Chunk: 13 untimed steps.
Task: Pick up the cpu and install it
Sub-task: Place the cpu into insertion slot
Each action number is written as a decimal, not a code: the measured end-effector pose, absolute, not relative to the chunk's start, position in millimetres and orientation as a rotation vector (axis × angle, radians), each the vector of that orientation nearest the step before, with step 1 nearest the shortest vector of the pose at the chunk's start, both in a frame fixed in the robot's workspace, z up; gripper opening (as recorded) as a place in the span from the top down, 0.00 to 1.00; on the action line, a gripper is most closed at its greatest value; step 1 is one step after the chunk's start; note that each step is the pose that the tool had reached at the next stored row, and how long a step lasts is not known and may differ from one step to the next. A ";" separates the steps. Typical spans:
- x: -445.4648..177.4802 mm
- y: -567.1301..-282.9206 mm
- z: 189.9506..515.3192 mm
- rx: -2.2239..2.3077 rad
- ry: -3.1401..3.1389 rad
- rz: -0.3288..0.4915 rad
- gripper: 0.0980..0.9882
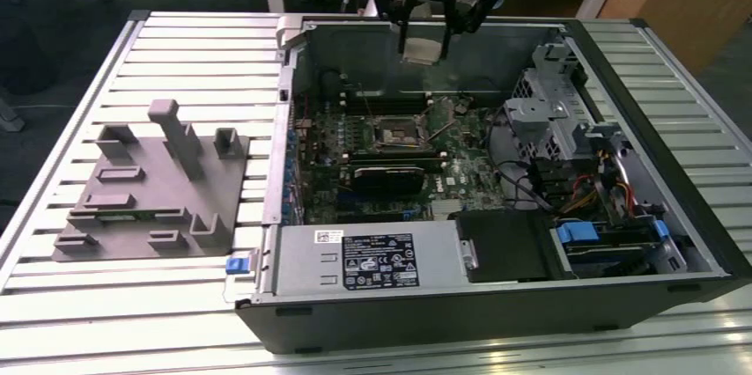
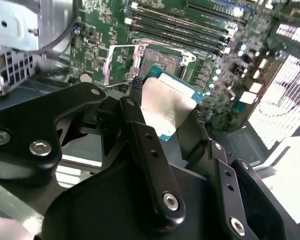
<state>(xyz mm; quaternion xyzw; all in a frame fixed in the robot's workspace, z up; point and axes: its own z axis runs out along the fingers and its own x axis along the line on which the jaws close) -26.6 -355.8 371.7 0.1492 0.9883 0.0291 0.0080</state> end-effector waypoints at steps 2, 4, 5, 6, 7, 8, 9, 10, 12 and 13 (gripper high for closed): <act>-26.6 -355.8 371.5 0.519 3.080 0.090 0.52; -26.6 -355.7 371.3 0.567 3.070 0.090 0.52; -26.6 -355.6 371.3 0.587 3.065 0.090 0.52; -26.6 -355.4 371.2 0.605 3.060 0.090 0.52; -26.6 -355.3 371.1 0.621 3.056 0.090 0.52; -26.6 -355.0 371.0 0.638 3.051 0.090 0.52; -26.6 -354.7 370.9 0.652 3.047 0.090 0.52; -26.6 -354.4 370.8 0.667 3.043 0.090 0.52; -26.6 -353.7 370.6 0.694 3.035 0.090 0.52; -26.6 -353.2 370.6 0.706 3.031 0.090 0.52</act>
